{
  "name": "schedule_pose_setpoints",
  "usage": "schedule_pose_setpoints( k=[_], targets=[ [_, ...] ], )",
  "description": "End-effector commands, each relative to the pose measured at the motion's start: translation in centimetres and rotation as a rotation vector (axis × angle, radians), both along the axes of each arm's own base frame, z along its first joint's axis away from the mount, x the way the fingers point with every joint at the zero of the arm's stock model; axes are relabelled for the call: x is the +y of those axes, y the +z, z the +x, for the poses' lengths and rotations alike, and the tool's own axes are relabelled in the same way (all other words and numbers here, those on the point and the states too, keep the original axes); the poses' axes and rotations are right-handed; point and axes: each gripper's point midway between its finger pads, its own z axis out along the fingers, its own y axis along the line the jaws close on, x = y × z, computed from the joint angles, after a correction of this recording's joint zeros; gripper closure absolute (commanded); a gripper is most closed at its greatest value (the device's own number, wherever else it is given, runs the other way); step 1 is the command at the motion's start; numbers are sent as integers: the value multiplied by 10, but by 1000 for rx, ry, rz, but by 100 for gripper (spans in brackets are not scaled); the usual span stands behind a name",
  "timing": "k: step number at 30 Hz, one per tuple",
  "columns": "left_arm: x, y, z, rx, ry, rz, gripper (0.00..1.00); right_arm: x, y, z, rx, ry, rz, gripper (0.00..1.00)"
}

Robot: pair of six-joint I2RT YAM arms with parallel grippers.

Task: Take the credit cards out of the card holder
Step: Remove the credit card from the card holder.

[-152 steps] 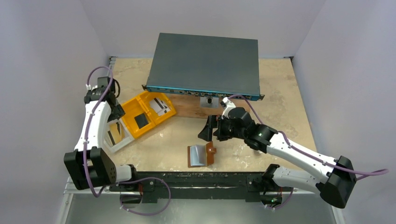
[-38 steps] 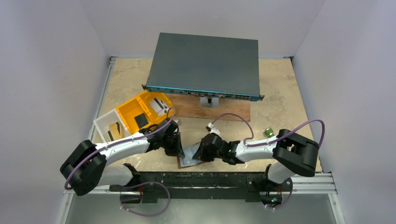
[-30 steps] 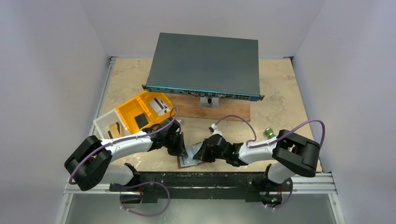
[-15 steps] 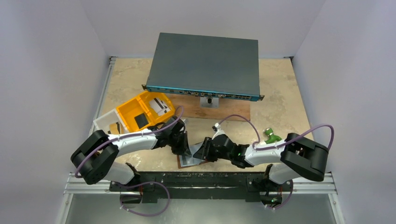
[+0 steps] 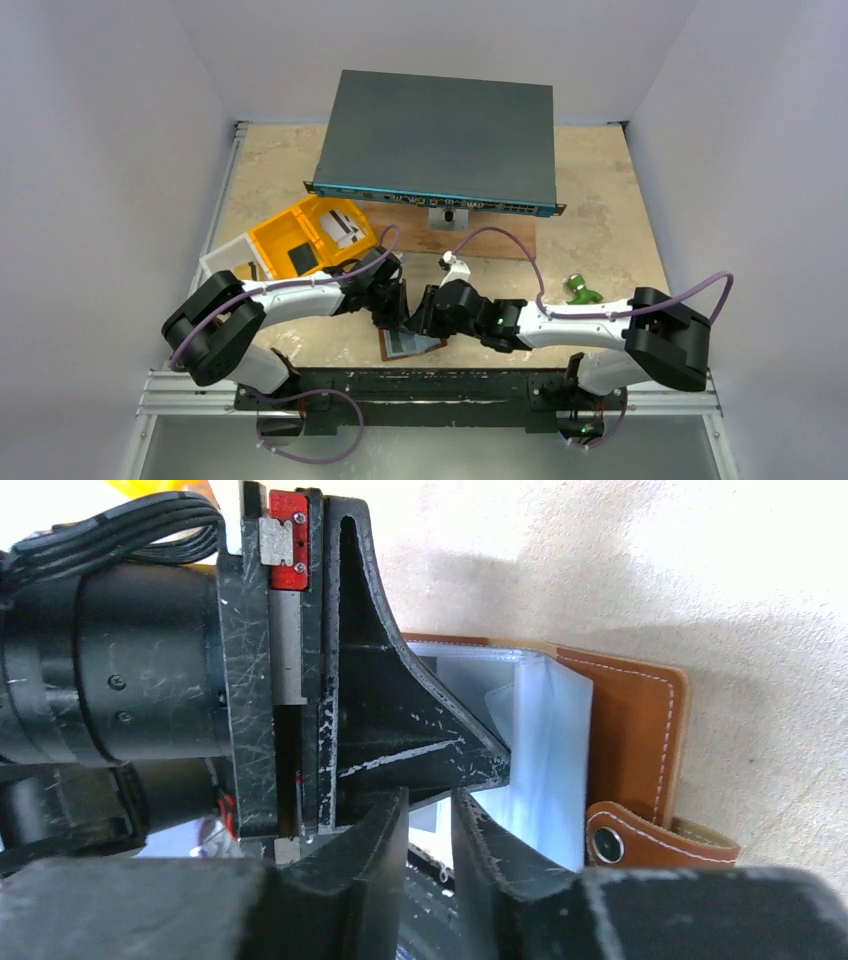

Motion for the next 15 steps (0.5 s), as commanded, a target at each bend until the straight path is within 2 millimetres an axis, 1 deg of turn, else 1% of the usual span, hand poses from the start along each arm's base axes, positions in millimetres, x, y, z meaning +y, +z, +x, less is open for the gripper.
schedule_pose_setpoints(
  k=[1,3,6,9,11,15],
  targets=[
    [12,-15,-1,-13,-7,82,100,-4,-9,1,-45,2,-109,80],
    [13,-14,-1,-13,-8,80,100,-5,-14,-1,-35,5,-125,85],
    [13,-13,-1,-17,-10,78,100,-10,-25,-3,-21,6,-153,89],
    [13,-10,-1,-23,-15,73,100,-15,-34,-5,6,-6,-177,91],
    [13,-8,-1,-26,-17,70,100,-22,-43,-10,39,-8,-210,93],
    [18,4,-3,-49,-20,67,100,-33,-47,-10,49,-48,-236,94]
  ],
)
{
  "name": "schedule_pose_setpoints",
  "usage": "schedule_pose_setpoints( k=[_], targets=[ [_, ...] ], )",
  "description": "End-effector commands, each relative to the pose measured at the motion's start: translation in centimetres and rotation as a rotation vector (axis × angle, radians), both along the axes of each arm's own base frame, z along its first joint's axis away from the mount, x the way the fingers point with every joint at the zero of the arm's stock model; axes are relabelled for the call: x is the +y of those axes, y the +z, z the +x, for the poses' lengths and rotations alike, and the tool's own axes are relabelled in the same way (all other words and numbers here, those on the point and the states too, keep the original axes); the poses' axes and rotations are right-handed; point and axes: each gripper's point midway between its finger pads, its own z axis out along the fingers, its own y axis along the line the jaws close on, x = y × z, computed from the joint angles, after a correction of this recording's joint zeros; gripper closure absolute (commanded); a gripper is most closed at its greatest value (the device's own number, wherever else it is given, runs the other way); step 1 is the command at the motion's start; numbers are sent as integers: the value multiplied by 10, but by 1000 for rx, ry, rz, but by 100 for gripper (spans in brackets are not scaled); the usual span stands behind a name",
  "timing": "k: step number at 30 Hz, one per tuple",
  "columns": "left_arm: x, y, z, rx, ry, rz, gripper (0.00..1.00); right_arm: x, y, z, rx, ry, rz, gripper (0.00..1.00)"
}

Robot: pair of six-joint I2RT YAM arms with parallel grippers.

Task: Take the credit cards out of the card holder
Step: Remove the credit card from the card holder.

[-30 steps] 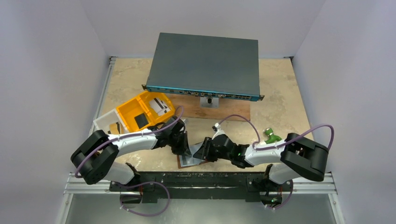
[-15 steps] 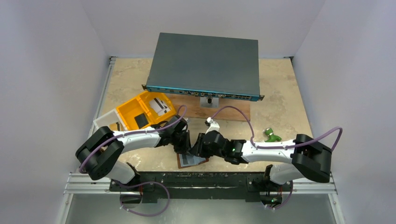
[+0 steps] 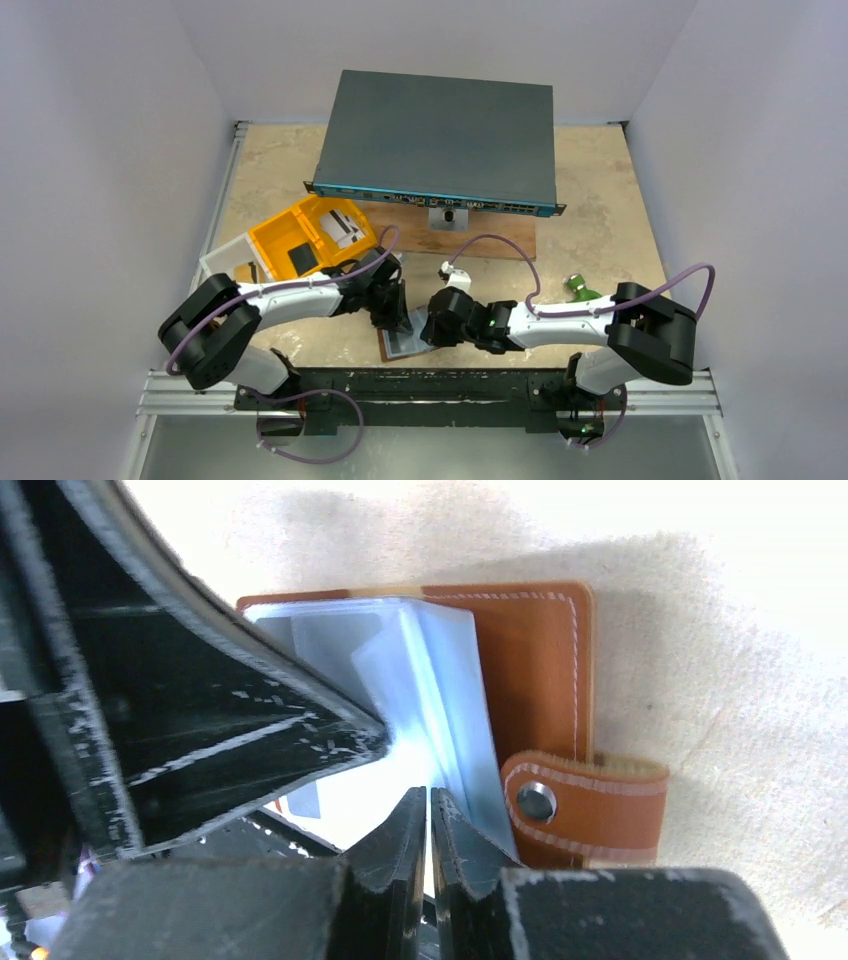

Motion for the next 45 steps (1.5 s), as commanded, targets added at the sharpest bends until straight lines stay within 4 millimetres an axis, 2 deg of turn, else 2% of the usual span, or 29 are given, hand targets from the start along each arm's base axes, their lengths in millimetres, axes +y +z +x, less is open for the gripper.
schedule_pose_setpoints(
  k=[1,5,10,21,25,38,45],
  targets=[
    [20,5,-3,-52,-10,71,99,-16,-7,2,-1,-59,-47,94],
    [35,12,-8,-83,5,98,93,-18,-15,-2,25,-64,-52,95],
    [49,7,-18,-82,14,117,91,-15,-22,-5,48,-55,-48,97],
    [38,-4,-17,-55,-11,93,95,-10,-24,-8,64,-43,-36,97],
    [34,3,-13,-67,-19,85,96,-9,-23,-8,66,-42,-32,97],
    [40,35,-10,-144,-39,115,96,-9,-22,-8,65,-43,-28,97],
    [31,23,-10,-116,-53,114,97,-8,-22,-8,65,-40,-31,97]
  ],
)
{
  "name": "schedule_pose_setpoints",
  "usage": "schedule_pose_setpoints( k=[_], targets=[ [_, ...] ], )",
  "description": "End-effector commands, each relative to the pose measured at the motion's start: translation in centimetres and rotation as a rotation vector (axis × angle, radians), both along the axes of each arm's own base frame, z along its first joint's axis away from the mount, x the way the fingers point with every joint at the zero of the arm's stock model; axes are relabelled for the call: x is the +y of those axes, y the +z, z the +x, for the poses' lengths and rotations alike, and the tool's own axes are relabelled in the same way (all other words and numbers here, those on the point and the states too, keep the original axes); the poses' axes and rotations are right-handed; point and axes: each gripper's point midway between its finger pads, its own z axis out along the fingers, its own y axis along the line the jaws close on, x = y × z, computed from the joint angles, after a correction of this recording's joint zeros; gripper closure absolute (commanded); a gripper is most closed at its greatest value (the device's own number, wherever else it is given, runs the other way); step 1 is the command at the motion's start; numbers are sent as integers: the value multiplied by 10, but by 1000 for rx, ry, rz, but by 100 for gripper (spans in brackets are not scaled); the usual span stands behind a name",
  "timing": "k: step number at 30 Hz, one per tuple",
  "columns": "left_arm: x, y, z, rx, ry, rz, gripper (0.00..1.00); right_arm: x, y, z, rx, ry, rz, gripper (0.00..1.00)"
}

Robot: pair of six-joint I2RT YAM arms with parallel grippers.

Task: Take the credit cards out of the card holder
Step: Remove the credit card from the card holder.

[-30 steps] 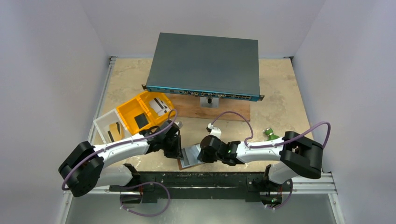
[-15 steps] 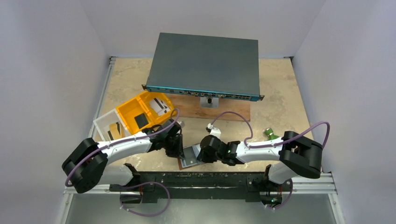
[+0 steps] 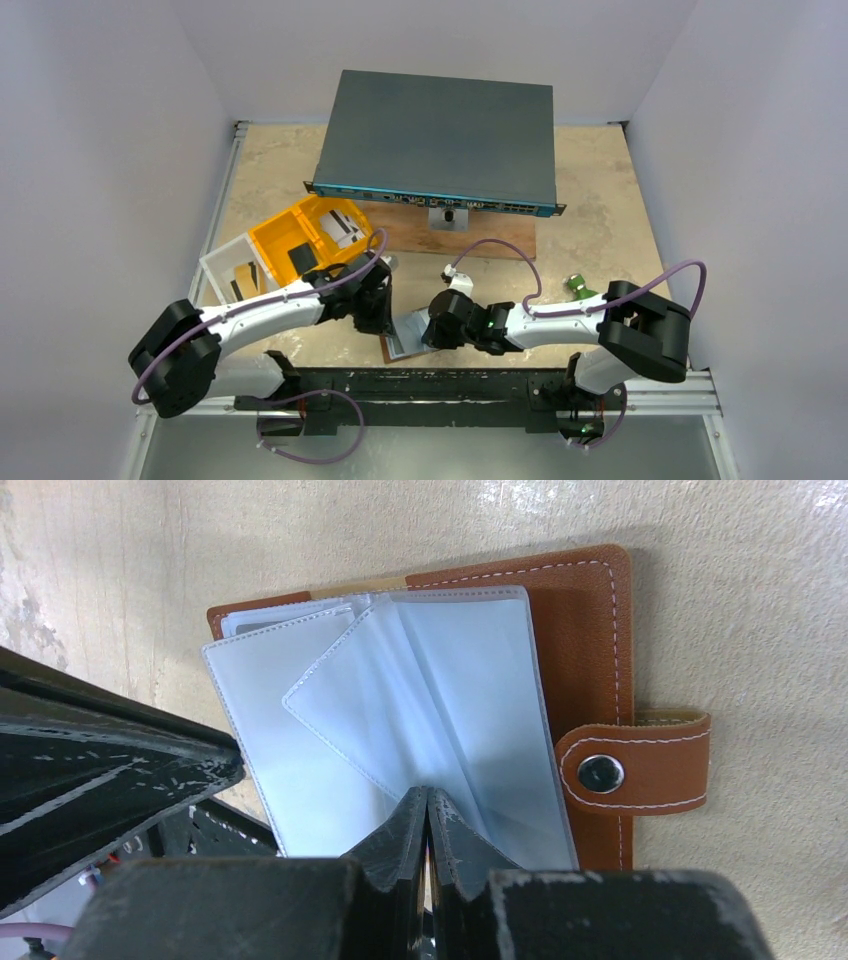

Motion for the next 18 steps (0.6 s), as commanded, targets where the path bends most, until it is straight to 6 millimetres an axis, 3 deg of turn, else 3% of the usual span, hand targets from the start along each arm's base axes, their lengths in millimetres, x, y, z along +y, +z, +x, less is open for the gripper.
schedule_pose_setpoints(
  k=[1,12,18],
  targets=[
    [-11,0,5,-12,-22,-14,97,-5,-7,-2,11,-4,-25,97],
    [-34,0,10,5,-32,-87,97,-2,-1,-1,-1,-2,-13,97],
    [-39,-2,14,11,-30,-83,97,3,24,7,-45,-4,11,94]
  ],
)
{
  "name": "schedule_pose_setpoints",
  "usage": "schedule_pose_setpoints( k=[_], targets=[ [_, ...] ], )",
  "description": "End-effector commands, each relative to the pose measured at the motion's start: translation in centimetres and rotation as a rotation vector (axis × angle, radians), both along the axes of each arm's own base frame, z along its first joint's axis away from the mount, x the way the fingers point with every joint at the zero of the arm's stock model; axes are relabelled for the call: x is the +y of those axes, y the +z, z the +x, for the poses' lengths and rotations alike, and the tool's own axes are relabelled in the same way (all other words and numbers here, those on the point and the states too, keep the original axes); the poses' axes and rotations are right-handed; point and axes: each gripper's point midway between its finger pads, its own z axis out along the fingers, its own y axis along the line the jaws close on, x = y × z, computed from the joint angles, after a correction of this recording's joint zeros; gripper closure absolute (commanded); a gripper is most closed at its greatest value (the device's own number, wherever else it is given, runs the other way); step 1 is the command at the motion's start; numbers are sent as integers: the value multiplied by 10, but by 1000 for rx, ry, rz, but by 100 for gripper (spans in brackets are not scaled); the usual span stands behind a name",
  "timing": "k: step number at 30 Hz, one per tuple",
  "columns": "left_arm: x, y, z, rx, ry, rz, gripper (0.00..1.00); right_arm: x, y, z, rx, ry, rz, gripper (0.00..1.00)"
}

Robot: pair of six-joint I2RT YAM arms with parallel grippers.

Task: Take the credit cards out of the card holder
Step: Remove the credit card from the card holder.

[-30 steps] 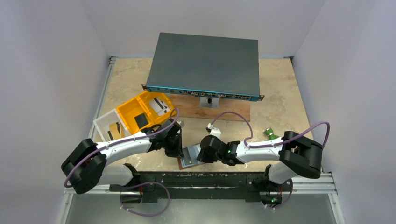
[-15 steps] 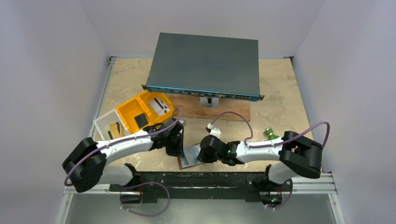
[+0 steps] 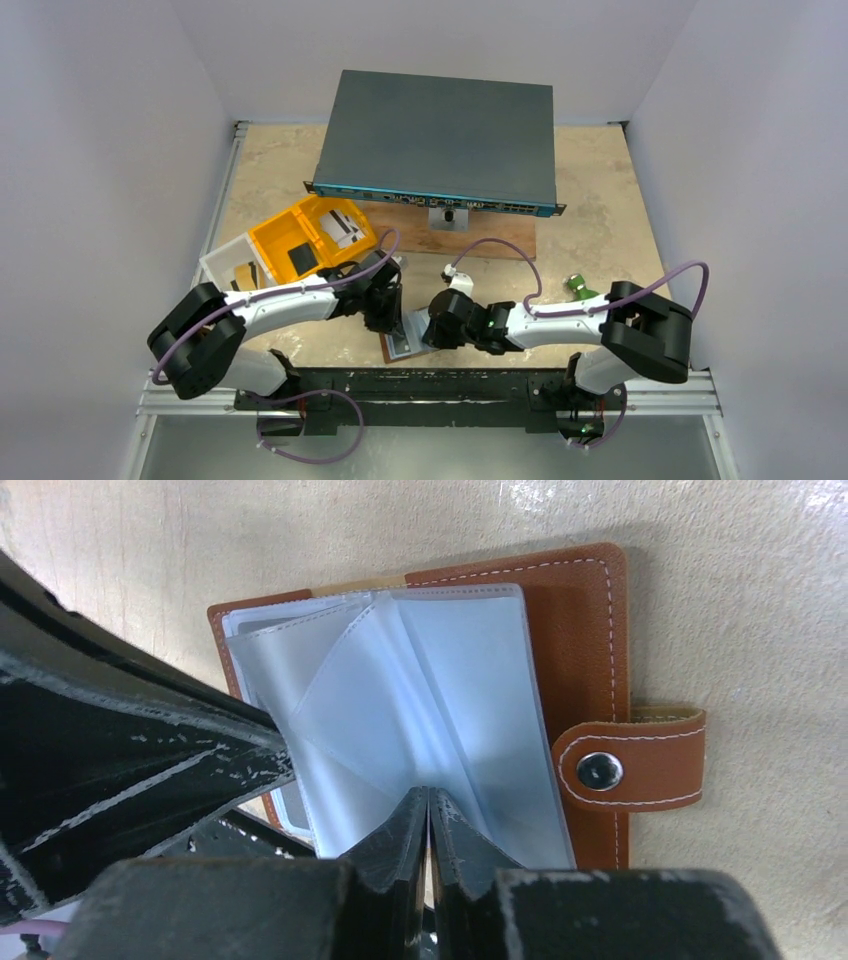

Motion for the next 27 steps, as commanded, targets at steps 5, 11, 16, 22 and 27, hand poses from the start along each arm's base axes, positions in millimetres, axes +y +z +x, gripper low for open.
schedule_pose_setpoints(
  k=[5,11,16,22,27],
  targets=[
    [-21,11,13,-31,2,-54,97,4,57,16,-103,-18,60,88],
    [-20,12,13,-32,3,-57,97,0,69,20,-131,-25,61,86],
    [-24,16,13,-36,-9,-74,97,-2,62,17,-112,-20,49,86],
    [-39,29,16,-58,-43,-101,96,-14,79,24,-157,-65,42,84],
    [-53,31,19,-59,-68,-110,95,-28,92,27,-190,-98,39,82]
  ],
)
